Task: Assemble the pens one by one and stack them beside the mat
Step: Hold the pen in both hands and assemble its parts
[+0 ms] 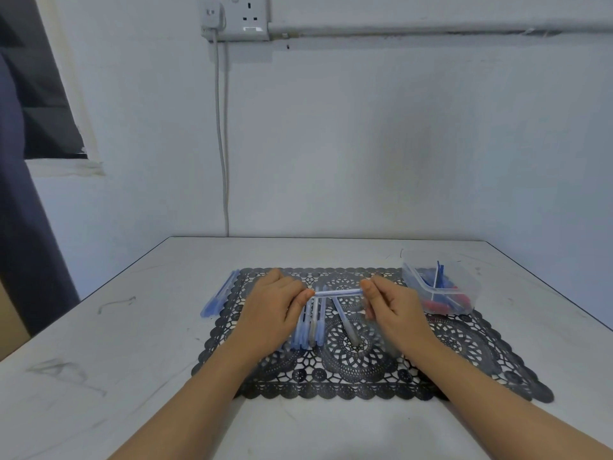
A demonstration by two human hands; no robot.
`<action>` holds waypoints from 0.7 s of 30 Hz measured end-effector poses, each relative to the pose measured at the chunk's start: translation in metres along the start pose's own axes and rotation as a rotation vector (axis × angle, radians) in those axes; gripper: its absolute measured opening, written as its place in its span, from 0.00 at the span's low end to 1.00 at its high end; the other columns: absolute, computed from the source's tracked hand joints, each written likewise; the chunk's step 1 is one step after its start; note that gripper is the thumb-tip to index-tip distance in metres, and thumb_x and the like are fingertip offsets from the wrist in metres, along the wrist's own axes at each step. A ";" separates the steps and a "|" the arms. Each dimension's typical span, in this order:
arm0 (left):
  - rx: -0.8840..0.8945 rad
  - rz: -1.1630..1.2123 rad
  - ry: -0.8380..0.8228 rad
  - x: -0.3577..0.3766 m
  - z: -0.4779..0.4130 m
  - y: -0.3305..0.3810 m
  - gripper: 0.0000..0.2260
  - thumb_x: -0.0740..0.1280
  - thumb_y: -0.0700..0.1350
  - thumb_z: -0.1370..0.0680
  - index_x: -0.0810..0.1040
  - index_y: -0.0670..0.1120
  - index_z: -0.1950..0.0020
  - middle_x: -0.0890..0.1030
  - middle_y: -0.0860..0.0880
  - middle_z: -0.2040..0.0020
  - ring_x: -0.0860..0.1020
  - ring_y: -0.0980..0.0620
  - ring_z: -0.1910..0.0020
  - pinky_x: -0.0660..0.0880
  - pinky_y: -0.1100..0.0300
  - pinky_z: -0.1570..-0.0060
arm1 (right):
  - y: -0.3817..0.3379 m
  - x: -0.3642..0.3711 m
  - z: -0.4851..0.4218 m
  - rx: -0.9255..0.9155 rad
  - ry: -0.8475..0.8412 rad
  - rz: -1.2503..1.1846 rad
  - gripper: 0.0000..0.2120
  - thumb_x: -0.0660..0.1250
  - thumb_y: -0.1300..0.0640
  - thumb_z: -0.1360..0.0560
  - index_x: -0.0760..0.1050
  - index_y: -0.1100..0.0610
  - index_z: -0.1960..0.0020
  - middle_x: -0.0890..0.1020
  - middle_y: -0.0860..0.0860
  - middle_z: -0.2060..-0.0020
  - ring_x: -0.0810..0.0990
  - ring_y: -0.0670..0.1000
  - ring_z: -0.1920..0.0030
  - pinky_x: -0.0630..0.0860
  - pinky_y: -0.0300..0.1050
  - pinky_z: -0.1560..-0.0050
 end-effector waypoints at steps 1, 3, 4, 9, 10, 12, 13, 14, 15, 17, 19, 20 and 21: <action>-0.003 -0.004 0.000 0.000 0.000 -0.001 0.14 0.53 0.53 0.20 0.68 0.52 0.64 0.66 0.59 0.69 0.65 0.54 0.64 0.59 0.67 0.63 | 0.001 0.000 0.000 0.004 0.004 0.008 0.18 0.55 0.47 0.24 0.71 0.54 0.68 0.74 0.51 0.77 0.75 0.48 0.74 0.72 0.38 0.71; -0.007 -0.007 0.005 0.000 0.000 -0.001 0.15 0.53 0.53 0.20 0.69 0.51 0.64 0.67 0.59 0.69 0.65 0.54 0.64 0.59 0.65 0.63 | 0.004 0.001 0.000 0.034 -0.008 -0.021 0.18 0.55 0.46 0.24 0.71 0.54 0.68 0.74 0.50 0.77 0.75 0.49 0.74 0.73 0.39 0.69; -0.006 -0.007 0.011 0.000 0.000 -0.001 0.14 0.53 0.53 0.20 0.69 0.52 0.64 0.67 0.59 0.68 0.65 0.54 0.64 0.60 0.63 0.63 | 0.006 0.003 0.000 0.050 -0.025 -0.058 0.18 0.55 0.46 0.24 0.71 0.55 0.67 0.74 0.51 0.76 0.75 0.50 0.73 0.73 0.41 0.68; -0.012 -0.013 0.038 -0.002 0.000 -0.003 0.16 0.53 0.53 0.20 0.73 0.50 0.63 0.66 0.60 0.68 0.65 0.54 0.64 0.63 0.60 0.63 | 0.003 0.009 0.001 0.002 -0.086 -0.098 0.10 0.57 0.49 0.23 0.72 0.54 0.54 0.76 0.56 0.71 0.75 0.55 0.70 0.75 0.51 0.67; -0.015 -0.009 0.034 -0.001 -0.001 -0.003 0.16 0.53 0.54 0.20 0.73 0.50 0.63 0.67 0.60 0.68 0.65 0.54 0.64 0.64 0.60 0.63 | 0.002 0.008 0.001 -0.009 -0.079 -0.083 0.10 0.57 0.49 0.23 0.72 0.54 0.54 0.76 0.56 0.71 0.76 0.55 0.71 0.75 0.51 0.68; -0.017 0.005 0.026 -0.001 -0.001 -0.004 0.17 0.52 0.54 0.20 0.72 0.49 0.63 0.67 0.59 0.68 0.64 0.54 0.63 0.64 0.60 0.63 | -0.001 0.006 0.001 -0.029 -0.056 -0.056 0.12 0.57 0.48 0.22 0.72 0.54 0.57 0.76 0.55 0.72 0.76 0.53 0.72 0.75 0.48 0.69; -0.012 0.012 0.027 -0.001 -0.001 -0.004 0.17 0.52 0.55 0.20 0.73 0.49 0.63 0.68 0.59 0.68 0.64 0.55 0.63 0.64 0.61 0.63 | -0.003 0.004 0.001 -0.045 -0.040 -0.039 0.14 0.57 0.46 0.22 0.72 0.54 0.60 0.76 0.54 0.73 0.76 0.52 0.73 0.74 0.47 0.69; -0.004 0.018 0.031 -0.002 -0.001 -0.003 0.18 0.52 0.55 0.20 0.73 0.49 0.63 0.68 0.59 0.68 0.64 0.55 0.63 0.63 0.61 0.62 | -0.004 0.003 0.001 -0.057 -0.024 -0.023 0.16 0.56 0.45 0.22 0.71 0.53 0.63 0.76 0.54 0.74 0.75 0.51 0.74 0.74 0.45 0.70; 0.004 0.021 0.035 -0.002 -0.001 -0.002 0.18 0.52 0.56 0.20 0.73 0.49 0.63 0.67 0.59 0.68 0.64 0.55 0.63 0.63 0.62 0.62 | -0.005 0.002 0.001 -0.062 -0.011 -0.015 0.18 0.55 0.44 0.23 0.70 0.53 0.64 0.76 0.53 0.75 0.75 0.50 0.74 0.73 0.44 0.70; 0.015 0.016 0.041 -0.003 -0.001 -0.001 0.19 0.51 0.56 0.19 0.73 0.50 0.63 0.67 0.59 0.68 0.64 0.55 0.63 0.62 0.63 0.62 | -0.004 0.002 0.001 -0.053 -0.007 -0.023 0.19 0.56 0.44 0.23 0.70 0.54 0.65 0.75 0.54 0.75 0.75 0.52 0.74 0.73 0.46 0.70; 0.015 0.000 0.047 -0.003 -0.001 -0.001 0.20 0.50 0.57 0.19 0.73 0.49 0.62 0.67 0.59 0.67 0.64 0.55 0.63 0.62 0.62 0.63 | -0.001 0.005 0.001 -0.025 -0.041 -0.060 0.15 0.57 0.45 0.22 0.72 0.53 0.61 0.75 0.56 0.73 0.74 0.56 0.72 0.73 0.52 0.69; 0.012 -0.006 0.052 -0.003 -0.001 -0.001 0.20 0.49 0.57 0.19 0.72 0.49 0.62 0.67 0.60 0.67 0.64 0.55 0.63 0.62 0.62 0.63 | -0.001 0.007 0.002 -0.016 -0.065 -0.075 0.13 0.57 0.44 0.22 0.72 0.52 0.57 0.75 0.57 0.72 0.74 0.57 0.71 0.73 0.54 0.68; 0.009 -0.010 0.055 -0.004 0.000 -0.002 0.20 0.49 0.57 0.19 0.72 0.50 0.62 0.67 0.60 0.67 0.64 0.55 0.63 0.62 0.62 0.62 | -0.002 0.008 0.002 -0.019 -0.076 -0.078 0.12 0.57 0.43 0.23 0.72 0.49 0.54 0.75 0.57 0.71 0.74 0.58 0.71 0.73 0.54 0.68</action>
Point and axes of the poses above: each hand's wrist, its own z-axis away from the middle knuckle, its own x-axis out of the palm, y = z × x, the point moved 9 cm from there along -z, towards the middle knuckle
